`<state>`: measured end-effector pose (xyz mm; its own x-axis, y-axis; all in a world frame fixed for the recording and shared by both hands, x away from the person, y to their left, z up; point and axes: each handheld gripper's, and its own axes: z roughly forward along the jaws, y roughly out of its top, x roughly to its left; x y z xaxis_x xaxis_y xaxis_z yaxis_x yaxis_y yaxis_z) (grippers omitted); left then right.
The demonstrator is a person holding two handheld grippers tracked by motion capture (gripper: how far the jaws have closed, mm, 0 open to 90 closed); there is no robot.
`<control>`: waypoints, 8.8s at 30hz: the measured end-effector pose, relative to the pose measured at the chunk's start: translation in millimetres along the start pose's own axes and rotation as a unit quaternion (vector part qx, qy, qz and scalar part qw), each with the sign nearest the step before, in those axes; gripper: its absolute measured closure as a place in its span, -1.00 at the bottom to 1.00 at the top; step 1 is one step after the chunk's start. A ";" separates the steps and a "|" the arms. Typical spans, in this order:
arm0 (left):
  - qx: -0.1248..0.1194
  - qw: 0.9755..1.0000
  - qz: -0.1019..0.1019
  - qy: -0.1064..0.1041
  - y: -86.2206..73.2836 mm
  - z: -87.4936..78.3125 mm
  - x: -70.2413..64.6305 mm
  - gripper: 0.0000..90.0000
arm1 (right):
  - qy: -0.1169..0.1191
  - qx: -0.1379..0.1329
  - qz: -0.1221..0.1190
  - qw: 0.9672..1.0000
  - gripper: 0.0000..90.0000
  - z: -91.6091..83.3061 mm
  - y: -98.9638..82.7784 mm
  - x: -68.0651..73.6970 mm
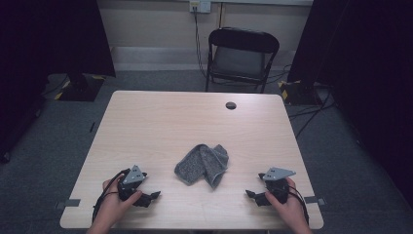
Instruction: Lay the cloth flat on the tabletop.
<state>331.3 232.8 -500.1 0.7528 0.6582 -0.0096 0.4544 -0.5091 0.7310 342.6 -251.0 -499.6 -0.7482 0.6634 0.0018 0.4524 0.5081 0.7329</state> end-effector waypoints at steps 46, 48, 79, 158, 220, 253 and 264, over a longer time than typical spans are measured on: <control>-0.039 0.998 -0.037 -0.033 57.5 17.6 -21.6 -0.13 | 0.063 -0.040 0.041 0.996 -0.14 20.8 47.0 15.1; -0.045 0.998 -0.025 -0.034 60.3 22.3 -20.8 -0.08 | 0.065 -0.037 0.043 0.996 -0.08 23.8 50.9 16.7; -0.059 0.998 -0.005 -0.025 69.9 35.1 -13.7 0.51 | 0.066 -0.016 0.032 0.997 0.65 63.3 72.1 13.3; -0.064 0.992 -0.030 -0.103 94.4 11.8 -22.1 0.97 | 0.051 -0.050 0.050 0.996 0.96 4.0 82.5 4.7; -0.112 0.990 -0.079 0.015 135.9 43.7 58.4 0.85 | -0.018 -0.010 0.080 0.997 0.94 16.1 124.7 -66.6; -0.051 0.995 -0.018 -0.083 101.6 75.4 -3.8 0.91 | 0.028 -0.014 0.019 0.999 1.00 43.5 81.5 10.5; -0.049 0.993 -0.013 -0.109 116.9 61.6 -9.3 0.91 | 0.071 -0.045 -0.002 0.996 0.28 37.8 98.9 23.4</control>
<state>406.7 133.0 -456.6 0.8315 0.5295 -0.1679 0.4343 -0.4310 0.7910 388.2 -164.5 -452.7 -0.8138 0.5738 0.0916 0.4098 0.4550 0.7906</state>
